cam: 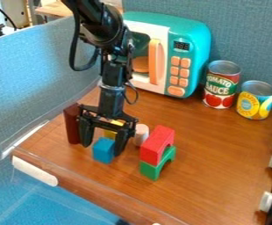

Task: Put the blue cube on top of the red arch

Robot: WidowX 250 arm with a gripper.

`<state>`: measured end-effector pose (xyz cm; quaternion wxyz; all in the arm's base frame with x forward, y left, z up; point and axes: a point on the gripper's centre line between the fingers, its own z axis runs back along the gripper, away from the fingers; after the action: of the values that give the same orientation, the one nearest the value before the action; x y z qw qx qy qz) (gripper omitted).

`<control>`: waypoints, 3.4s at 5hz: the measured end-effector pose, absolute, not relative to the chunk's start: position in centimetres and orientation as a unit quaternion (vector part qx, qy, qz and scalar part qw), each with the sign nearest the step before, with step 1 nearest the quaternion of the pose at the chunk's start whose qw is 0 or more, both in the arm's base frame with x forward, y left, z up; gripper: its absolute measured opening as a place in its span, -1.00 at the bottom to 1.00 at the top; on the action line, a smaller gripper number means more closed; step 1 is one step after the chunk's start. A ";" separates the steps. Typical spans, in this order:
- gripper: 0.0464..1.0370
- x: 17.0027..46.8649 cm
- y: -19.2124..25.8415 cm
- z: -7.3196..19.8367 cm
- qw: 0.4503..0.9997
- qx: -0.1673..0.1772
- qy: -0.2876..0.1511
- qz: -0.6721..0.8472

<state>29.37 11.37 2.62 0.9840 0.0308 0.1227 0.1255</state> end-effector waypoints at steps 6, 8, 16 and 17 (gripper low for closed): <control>0.05 29.7 5.2 12.8 0.997 0.016 0.061 0.043; 0.05 30.5 2.9 10.8 0.996 0.011 0.087 0.005; 0.05 30.0 2.4 8.1 0.992 0.011 0.125 0.006; 0.05 30.0 2.4 8.1 0.992 0.011 0.125 0.010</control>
<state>29.97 2.39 8.08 0.9920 0.0111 0.1253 0.0099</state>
